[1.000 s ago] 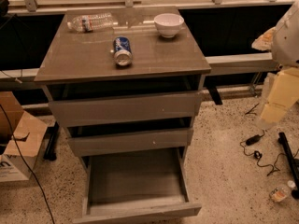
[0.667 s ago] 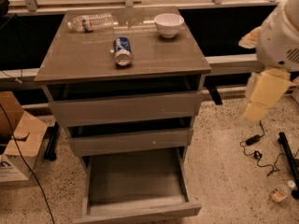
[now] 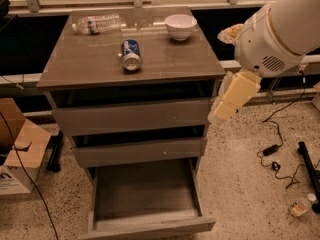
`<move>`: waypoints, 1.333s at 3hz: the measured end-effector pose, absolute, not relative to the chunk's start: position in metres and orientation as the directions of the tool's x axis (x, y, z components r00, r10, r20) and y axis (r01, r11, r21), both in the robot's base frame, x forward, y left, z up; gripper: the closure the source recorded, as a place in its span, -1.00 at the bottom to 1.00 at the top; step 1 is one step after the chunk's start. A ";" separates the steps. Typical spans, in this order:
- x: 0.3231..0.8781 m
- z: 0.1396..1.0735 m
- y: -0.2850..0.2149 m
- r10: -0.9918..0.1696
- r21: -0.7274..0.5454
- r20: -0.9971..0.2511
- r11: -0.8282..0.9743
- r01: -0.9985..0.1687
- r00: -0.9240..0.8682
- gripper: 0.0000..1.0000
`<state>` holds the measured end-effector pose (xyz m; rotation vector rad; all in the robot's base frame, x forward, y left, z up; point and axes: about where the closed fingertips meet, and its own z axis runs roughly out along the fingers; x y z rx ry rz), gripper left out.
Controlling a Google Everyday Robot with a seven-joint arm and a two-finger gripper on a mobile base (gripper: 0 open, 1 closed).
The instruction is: Place pepsi can into bottom drawer
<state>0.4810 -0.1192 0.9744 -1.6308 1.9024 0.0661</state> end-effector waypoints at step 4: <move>0.534 0.950 -0.056 -0.752 -0.290 -0.659 0.241 -0.926 0.011 -1.00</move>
Offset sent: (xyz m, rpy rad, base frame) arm 0.0272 0.0285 -0.0268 0.1844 0.0144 0.0058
